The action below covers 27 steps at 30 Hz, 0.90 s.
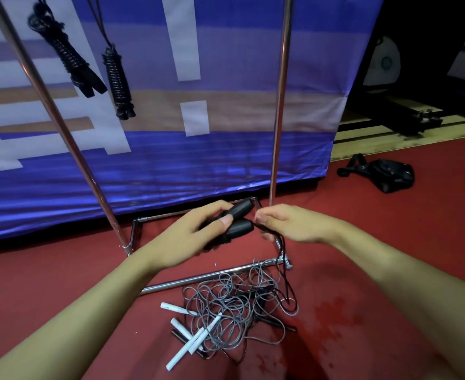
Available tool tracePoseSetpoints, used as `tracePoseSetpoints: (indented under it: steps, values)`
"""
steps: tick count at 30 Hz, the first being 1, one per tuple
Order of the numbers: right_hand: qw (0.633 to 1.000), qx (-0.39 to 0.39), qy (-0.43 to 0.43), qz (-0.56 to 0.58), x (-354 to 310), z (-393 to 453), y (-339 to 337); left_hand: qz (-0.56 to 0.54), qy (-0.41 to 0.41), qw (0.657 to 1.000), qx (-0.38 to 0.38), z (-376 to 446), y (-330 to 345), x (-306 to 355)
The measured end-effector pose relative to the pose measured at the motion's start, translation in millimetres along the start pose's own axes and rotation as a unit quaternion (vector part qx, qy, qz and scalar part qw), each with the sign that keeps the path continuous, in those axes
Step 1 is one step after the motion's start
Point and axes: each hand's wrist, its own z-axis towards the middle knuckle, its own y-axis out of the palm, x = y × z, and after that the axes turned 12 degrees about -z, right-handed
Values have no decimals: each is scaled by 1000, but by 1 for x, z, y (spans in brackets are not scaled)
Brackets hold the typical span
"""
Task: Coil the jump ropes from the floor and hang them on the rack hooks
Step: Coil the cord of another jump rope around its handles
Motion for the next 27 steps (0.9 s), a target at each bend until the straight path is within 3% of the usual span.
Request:
tracePoseSetpoints:
  steps: [2,6,10,13,17,22,27]
  values:
    - [1000,3,13,14,-6,5,14,-24,-11,999,35,3,0,-4]
    - [979,84,24,182,-18,10,24,-79,-33,990,116,8,-11,-12]
    - [991,127,-35,1,-27,7,18,-97,-57,981,157,11,-14,-18]
    - [991,129,-26,8,-29,8,22,-128,-53,977,165,11,-14,-19]
    - [991,121,57,0,-22,12,22,-124,-52,980,147,10,-12,-20]
    - [980,134,143,-41,-13,16,21,-64,-30,995,69,6,-8,-18]
    - [987,102,72,-104,-13,12,28,-27,25,995,97,9,-2,-12]
